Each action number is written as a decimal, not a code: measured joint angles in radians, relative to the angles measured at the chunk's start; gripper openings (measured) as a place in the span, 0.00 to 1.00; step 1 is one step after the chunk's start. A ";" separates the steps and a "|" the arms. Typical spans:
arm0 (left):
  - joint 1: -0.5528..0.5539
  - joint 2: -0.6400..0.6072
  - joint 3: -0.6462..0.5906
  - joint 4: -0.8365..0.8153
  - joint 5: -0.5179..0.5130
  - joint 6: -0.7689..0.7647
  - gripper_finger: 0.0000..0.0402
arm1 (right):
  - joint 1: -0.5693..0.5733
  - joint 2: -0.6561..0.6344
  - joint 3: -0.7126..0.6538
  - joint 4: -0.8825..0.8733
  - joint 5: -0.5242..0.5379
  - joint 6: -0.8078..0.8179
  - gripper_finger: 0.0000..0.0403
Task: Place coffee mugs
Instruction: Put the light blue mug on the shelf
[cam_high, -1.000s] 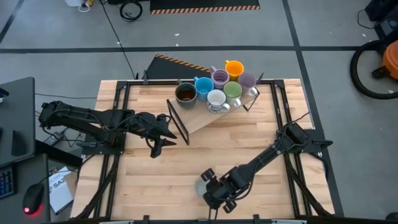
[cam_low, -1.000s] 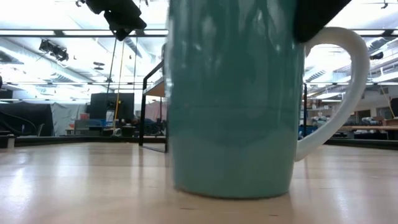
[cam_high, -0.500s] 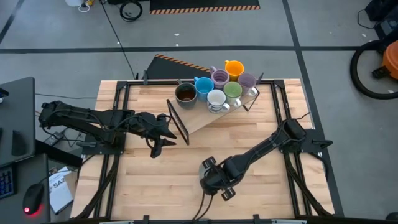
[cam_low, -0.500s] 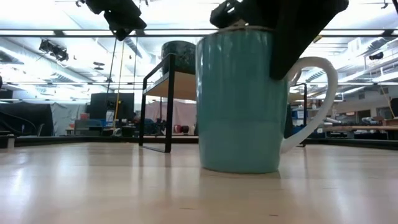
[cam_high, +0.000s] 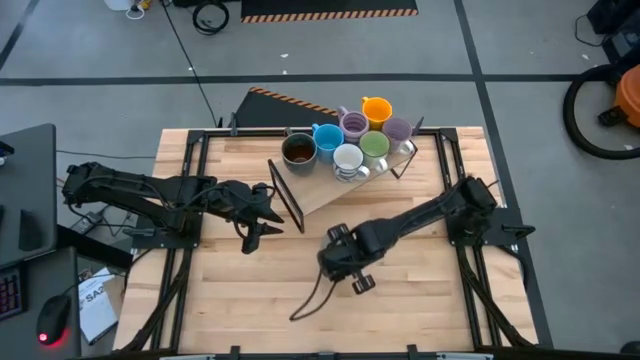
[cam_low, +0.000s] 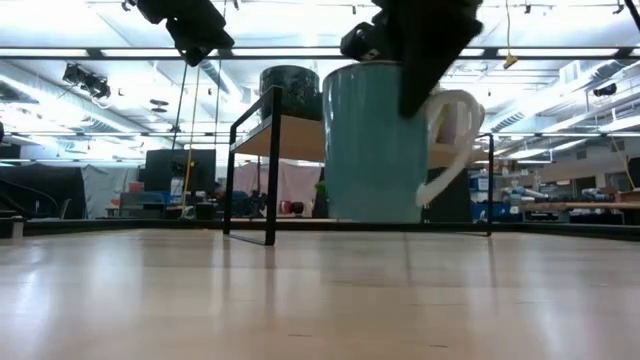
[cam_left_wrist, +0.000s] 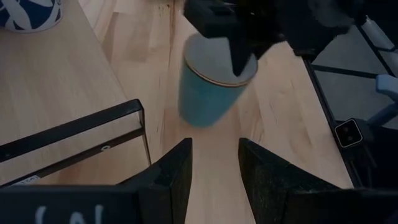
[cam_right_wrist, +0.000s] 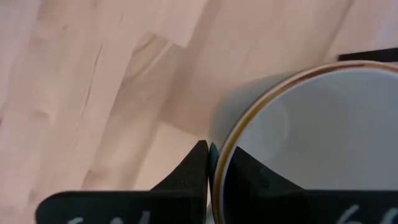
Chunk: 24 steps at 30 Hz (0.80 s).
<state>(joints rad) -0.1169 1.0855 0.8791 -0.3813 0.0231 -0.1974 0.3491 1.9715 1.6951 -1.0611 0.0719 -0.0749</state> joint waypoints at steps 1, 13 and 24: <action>0.000 0.000 0.000 0.000 0.000 0.000 0.34 | -0.011 -0.006 0.002 -0.002 -0.011 0.001 0.10; 0.000 0.001 0.001 -0.010 0.000 -0.001 0.34 | -0.126 -0.017 0.044 -0.084 -0.098 0.132 0.10; 0.000 0.001 0.001 -0.011 -0.016 -0.001 0.34 | -0.137 -0.025 0.194 -0.190 -0.074 0.259 0.10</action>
<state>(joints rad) -0.1171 1.0866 0.8799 -0.3920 0.0070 -0.1986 0.2119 1.9469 1.8892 -1.2515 -0.0025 0.1840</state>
